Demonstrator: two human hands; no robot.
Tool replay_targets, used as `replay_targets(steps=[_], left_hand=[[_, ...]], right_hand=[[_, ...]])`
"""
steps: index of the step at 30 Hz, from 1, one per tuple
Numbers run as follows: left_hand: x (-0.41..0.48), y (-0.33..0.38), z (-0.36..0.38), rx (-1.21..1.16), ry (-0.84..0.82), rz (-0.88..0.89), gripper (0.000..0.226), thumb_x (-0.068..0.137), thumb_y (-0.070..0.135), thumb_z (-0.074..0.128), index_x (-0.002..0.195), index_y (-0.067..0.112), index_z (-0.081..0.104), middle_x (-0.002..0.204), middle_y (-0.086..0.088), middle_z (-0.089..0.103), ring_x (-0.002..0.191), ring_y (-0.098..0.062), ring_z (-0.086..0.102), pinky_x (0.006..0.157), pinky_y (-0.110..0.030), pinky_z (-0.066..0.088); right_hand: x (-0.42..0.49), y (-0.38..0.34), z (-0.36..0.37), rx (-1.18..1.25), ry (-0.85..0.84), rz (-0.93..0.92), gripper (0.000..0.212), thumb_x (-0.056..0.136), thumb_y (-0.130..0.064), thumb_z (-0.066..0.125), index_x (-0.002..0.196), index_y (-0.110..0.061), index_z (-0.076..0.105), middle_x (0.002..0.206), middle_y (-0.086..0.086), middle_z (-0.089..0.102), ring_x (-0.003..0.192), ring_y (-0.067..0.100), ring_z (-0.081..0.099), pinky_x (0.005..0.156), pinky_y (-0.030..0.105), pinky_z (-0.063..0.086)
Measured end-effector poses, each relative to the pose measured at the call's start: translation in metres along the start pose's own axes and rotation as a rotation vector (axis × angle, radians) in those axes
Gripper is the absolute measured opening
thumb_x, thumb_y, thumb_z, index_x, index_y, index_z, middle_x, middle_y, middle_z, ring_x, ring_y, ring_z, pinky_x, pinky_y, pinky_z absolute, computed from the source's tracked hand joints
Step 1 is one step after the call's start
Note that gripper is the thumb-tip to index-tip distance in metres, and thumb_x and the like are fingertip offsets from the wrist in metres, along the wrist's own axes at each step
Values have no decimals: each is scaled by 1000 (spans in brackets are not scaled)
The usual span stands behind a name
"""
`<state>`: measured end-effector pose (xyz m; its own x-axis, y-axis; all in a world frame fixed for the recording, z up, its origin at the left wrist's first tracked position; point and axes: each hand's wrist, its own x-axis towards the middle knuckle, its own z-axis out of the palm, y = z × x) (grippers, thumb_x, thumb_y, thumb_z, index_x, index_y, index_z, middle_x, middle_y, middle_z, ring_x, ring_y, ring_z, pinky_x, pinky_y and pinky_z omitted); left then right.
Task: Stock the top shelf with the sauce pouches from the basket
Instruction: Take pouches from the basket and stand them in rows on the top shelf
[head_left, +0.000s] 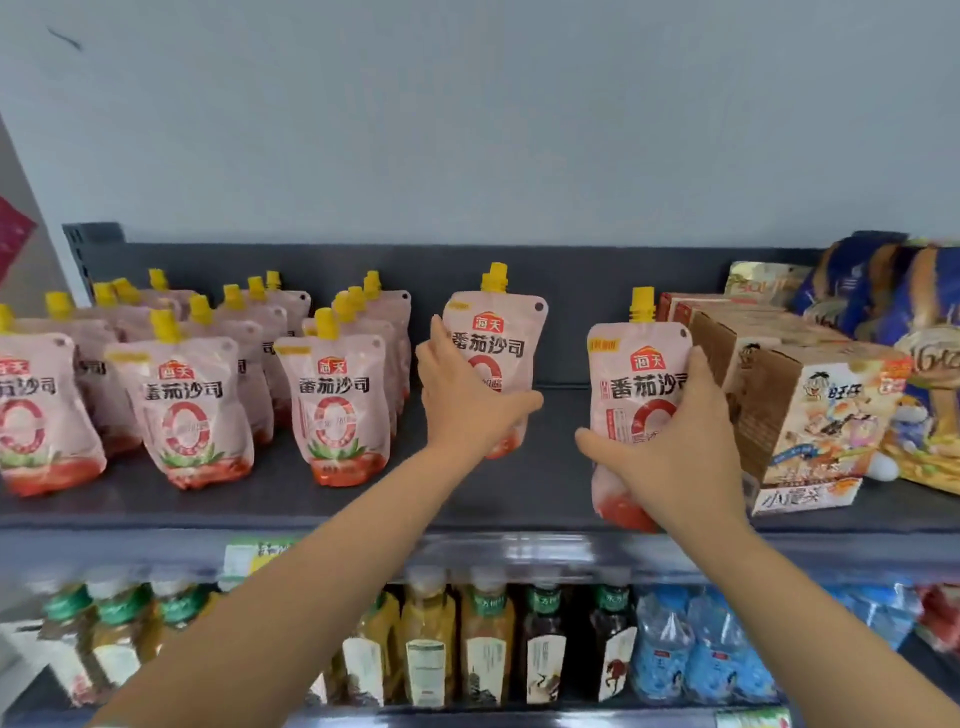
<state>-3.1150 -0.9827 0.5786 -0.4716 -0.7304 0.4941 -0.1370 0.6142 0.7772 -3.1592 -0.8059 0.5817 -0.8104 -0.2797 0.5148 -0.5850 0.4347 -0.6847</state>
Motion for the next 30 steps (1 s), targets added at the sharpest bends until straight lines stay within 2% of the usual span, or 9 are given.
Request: replay_targets(steps=[2, 6, 9, 13, 18, 27, 30], left_hand=[[22, -8, 13, 59, 53, -2, 128, 51, 32, 88, 149, 13, 9, 137, -8, 27, 127, -25, 30, 108, -39, 31], [58, -26, 38, 78, 98, -9, 106, 49, 32, 88, 135, 11, 28, 126, -6, 35, 118, -24, 37, 100, -37, 34], [77, -36, 57, 78, 91, -68, 95, 49, 34, 89, 122, 10, 33, 120, -5, 36, 113, -23, 41, 95, -35, 36], [89, -48, 80, 74, 83, -119, 95, 51, 35, 89, 123, 11, 31, 124, -6, 35, 115, -24, 41, 98, -38, 38], [99, -59, 98, -29, 150, -217, 96, 54, 32, 89, 126, 9, 31, 126, -9, 35, 119, -25, 38, 101, -42, 37], [110, -66, 110, -37, 165, -177, 103, 51, 41, 92, 127, 9, 30, 127, -8, 37, 121, -24, 39, 101, -41, 35], [110, -67, 109, -23, 152, -172, 103, 51, 43, 91, 127, 11, 30, 127, -7, 38, 121, -24, 40, 101, -43, 40]], right_hand=[[9, -4, 10, 9, -9, 4, 122, 53, -43, 83, 150, -21, 11, 135, 5, 40, 125, 25, 41, 99, 43, 41], [20, -2, 25, 14, -56, 27, 124, 56, -39, 85, 151, -21, 7, 140, 3, 35, 129, 22, 38, 101, 41, 38], [24, 4, 34, -5, -80, 47, 126, 56, -40, 85, 151, -23, 5, 142, 2, 34, 130, 22, 36, 104, 41, 36], [27, 14, 42, -35, -99, 61, 126, 56, -40, 85, 151, -23, 4, 143, 2, 33, 131, 23, 36, 105, 40, 36], [27, 23, 49, -67, -106, 29, 126, 56, -42, 84, 151, -28, 2, 138, -2, 36, 130, 18, 35, 101, 38, 38], [28, 28, 56, -46, -83, -10, 127, 56, -43, 83, 150, -31, -1, 136, -5, 33, 129, 15, 32, 100, 35, 37], [27, 28, 56, -35, -72, -12, 127, 56, -44, 84, 150, -31, -1, 136, -5, 32, 129, 15, 32, 102, 36, 36]])
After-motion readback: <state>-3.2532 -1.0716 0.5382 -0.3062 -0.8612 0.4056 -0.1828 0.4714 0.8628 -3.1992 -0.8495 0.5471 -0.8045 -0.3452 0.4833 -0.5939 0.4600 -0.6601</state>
